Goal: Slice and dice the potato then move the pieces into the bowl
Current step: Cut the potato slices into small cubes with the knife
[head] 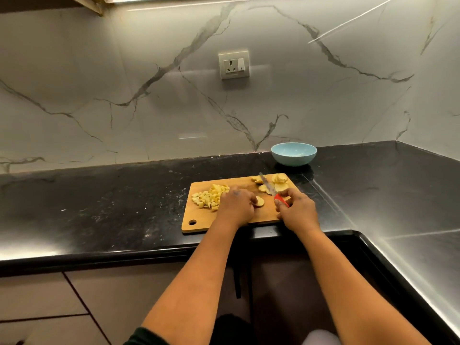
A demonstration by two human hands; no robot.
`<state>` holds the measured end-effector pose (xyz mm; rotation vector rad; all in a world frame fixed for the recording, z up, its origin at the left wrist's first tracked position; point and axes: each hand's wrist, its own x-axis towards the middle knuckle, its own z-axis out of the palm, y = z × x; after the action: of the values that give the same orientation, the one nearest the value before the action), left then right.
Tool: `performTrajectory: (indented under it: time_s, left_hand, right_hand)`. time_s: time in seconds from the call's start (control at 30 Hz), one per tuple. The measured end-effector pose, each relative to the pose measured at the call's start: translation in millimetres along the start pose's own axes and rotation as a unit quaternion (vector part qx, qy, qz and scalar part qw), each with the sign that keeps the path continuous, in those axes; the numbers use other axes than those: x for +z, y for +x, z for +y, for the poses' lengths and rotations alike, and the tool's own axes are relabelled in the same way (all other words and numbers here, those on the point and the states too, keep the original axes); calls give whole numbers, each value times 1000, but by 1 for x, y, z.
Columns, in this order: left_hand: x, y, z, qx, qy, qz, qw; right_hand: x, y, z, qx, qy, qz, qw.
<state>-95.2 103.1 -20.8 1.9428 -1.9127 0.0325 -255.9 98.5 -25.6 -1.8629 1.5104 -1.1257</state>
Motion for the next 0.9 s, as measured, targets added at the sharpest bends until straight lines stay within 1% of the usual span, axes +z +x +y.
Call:
performTrajectory:
  time_s: [0.03,0.1,0.17,0.27,0.33,0.5,0.63,0.73,0.9]
  left_hand:
    - [6,-4,-3,-2,-5,16,1000]
    - [14,-11,-8,-7,-24,45,999]
    - [15,-12,-8,-6,-24,40,999]
    - [13,-13,-7,3,-22,32,999]
    - [12,-14,-6,10,-8,28,1000]
    - [12,-16,-7,17,1,22,1000]
    - [11,-15,-7,16,6,18,1000]
    - [10,-16,-5,18,29,19,999]
    - [8,-18,-5,20,28,17,999]
  right_hand:
    - [-3,-3,-4,5,-23,-28,999]
    - [-6,-7,-13,-3,-83,-43,996]
    - [-10,-11,-25,-13,-134,-37,990]
    - [-13,-12,-40,-11,-201,-57,978]
    - [-15,-10,-47,-7,-223,-70,972]
    - [-16,-6,-62,20,-288,-130,949]
    - [-15,-5,-75,6,-326,-142,934]
    - [-20,-5,-88,-10,-357,-162,920]
    - [-42,-7,-94,-14,-406,-162,899]
